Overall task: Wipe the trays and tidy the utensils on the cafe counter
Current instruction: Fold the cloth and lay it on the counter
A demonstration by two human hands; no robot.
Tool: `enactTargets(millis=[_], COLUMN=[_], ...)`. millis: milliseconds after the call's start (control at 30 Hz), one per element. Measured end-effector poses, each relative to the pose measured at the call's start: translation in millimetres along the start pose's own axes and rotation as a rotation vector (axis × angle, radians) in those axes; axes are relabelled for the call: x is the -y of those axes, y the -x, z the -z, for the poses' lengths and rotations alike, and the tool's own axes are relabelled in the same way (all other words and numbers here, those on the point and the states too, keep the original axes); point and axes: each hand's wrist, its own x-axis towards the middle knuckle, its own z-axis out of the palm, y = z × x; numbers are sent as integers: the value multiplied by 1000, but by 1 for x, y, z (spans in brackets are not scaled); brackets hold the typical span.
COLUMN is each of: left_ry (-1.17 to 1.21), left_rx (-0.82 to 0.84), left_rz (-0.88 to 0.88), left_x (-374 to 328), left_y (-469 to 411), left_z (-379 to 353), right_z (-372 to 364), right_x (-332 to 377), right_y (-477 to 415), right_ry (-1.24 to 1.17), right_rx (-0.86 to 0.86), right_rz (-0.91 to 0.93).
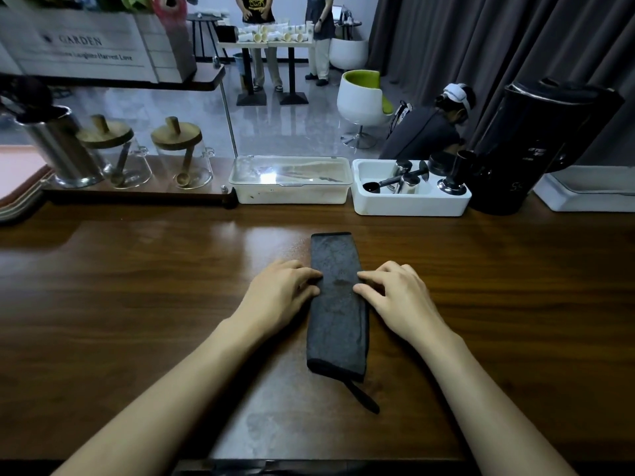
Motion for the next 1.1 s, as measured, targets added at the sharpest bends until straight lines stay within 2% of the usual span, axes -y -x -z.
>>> enactTargets(millis=[267,433,567,633,800,867,967,1100], left_ry=[-26,-49,-14,16,147,191,247,182], left_rx=[155,90,55,16,-229,-277,-177,131], left_rz=[79,61,47,42,26,1,-36,57], left_x=[-7,-13,-16,-19,-37,-42,-37,-24], left_y=[-5,-3,-7,-15,-34,-32,-14,24], left_z=[12,5,10,19,59,69,65,32], right_z=[5,5,8,18,60,69,64,25], right_x=[-3,8,8,9,20,23,17,0], right_y=[-7,-6,-13,-22,-43,-39,-20,9], right_ry=[43,95,54,22,-103,-147,-186,-114], right_rx=[176,131,141,88,-188,-232,-127,240], right_rz=[10,104,112,118,177,213,246,156])
